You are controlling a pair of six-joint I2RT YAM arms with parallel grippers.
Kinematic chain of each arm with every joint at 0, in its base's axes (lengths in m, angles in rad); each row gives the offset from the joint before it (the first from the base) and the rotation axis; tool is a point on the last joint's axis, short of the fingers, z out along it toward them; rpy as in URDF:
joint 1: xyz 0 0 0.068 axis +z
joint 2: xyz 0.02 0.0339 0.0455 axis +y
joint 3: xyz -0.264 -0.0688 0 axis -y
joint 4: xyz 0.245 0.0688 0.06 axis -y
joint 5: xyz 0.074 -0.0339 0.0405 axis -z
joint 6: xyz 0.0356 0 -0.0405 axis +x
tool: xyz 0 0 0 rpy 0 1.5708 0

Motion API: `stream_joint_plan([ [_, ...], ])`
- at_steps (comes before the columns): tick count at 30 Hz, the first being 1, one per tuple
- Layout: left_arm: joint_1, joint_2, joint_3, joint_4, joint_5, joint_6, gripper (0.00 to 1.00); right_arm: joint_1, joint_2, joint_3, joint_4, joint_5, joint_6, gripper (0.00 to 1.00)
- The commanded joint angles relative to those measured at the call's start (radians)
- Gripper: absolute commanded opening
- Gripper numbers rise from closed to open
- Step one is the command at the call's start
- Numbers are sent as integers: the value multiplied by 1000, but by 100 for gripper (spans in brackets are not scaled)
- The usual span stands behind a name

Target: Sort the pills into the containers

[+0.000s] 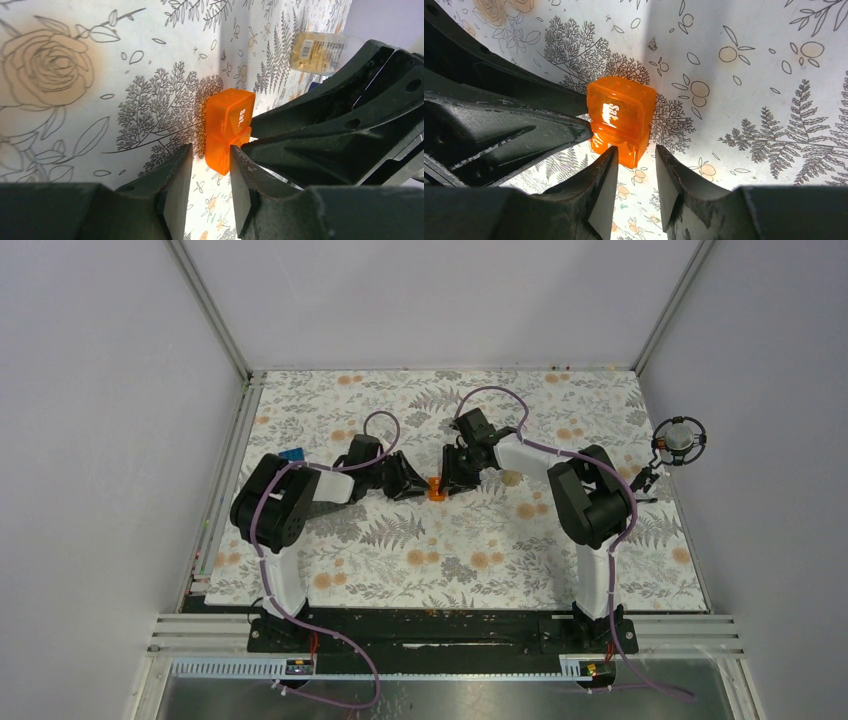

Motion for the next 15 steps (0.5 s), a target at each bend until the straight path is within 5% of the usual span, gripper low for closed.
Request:
stream_joint_plan([
  [1,17,-50,-32,99,43,11,33,13,33,12,-42,54,-10,40],
  [15,15,-10,-13,119,110,18,28,11,47,23,-41,41,5,39],
])
